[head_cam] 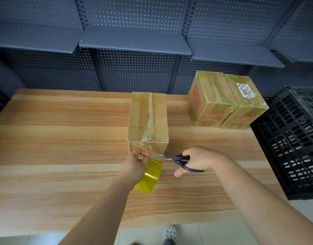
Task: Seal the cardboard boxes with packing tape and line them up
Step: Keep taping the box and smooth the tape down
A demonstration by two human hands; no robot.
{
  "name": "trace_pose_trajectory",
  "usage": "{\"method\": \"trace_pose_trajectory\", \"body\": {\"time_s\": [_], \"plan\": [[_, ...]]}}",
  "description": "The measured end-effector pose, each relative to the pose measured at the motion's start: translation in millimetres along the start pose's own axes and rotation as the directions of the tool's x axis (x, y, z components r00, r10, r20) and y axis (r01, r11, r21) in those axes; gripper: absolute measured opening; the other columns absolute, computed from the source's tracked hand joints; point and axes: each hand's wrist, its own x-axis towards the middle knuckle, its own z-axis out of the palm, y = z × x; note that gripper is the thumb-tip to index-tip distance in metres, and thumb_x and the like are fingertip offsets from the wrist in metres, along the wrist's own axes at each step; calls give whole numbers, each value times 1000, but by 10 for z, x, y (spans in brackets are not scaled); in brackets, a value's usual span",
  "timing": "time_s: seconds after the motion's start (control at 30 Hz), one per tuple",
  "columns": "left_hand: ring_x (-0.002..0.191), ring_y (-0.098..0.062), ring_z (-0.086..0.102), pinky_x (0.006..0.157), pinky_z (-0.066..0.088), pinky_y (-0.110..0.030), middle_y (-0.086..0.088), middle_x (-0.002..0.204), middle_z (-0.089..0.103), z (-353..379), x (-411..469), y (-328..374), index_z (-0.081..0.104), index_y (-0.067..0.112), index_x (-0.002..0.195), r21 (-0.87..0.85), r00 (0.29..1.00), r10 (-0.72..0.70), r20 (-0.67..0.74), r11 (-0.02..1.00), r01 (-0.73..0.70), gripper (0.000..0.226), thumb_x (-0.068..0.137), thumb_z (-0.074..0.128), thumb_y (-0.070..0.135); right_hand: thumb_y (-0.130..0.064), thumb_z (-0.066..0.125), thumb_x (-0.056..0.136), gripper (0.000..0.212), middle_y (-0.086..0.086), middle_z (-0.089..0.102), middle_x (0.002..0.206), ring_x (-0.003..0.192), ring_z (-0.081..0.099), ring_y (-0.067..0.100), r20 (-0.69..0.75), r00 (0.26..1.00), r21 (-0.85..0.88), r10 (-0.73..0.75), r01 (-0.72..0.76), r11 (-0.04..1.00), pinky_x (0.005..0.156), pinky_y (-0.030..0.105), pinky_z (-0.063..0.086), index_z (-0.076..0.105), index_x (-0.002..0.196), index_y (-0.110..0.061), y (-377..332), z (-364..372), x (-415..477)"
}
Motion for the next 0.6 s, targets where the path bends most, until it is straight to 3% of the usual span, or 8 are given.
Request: {"method": "trace_pose_trajectory", "body": {"time_s": [0.1, 0.23, 0.43, 0.5, 0.6], "plan": [[77, -15, 53, 65, 42, -29, 6, 87, 59, 22, -5, 9, 60, 27, 92, 13, 1000, 16, 7, 1000, -16, 7, 96, 55, 30, -78, 70, 58, 61, -9, 62, 99, 91, 58, 13, 10, 1000, -2, 16, -16, 1000, 82, 31, 50, 60, 95, -31, 61, 4, -19], [72, -12, 51, 61, 39, -27, 8, 82, 56, 64, -29, 75, 60, 24, 95, 44, 998, 52, 32, 998, -54, 7, 96, 55, 28, -75, 73, 61, 54, -9, 63, 93, 86, 60, 12, 11, 999, 29, 35, -36, 999, 72, 28, 45, 59, 87, -30, 104, 26, -42], [66, -20, 54, 57, 44, -30, -2, 81, 60, -153, 82, 19, 57, 26, 87, -22, 999, 5, -44, 1000, -6, 11, 97, 55, 31, -74, 72, 66, 56, -8, 49, 68, 66, 50, 13, 71, 987, -34, 144, -142, 989, 64, 29, 39, 46, 67, -24, 540, 25, -170], [63, -18, 49, 54, 39, -27, -2, 79, 57, -228, 112, -15, 57, 26, 89, 10, 1000, 6, -1, 1000, -6, 10, 97, 55, 30, -71, 75, 66, 52, -11, 49, 68, 67, 50, 11, 72, 984, 78, 165, -171, 982, 65, 28, 38, 48, 66, -26, 630, 75, -211], [79, -27, 60, 68, 51, -39, -7, 90, 63, -223, 116, -34, 59, 28, 85, -69, 999, 4, 40, 998, -2, 10, 95, 59, 29, -63, 76, 71, 36, -11, 61, 74, 70, 55, 4, -23, 989, 310, 149, -135, 941, 63, 22, 39, 59, 73, -31, 527, 59, -325]]}}
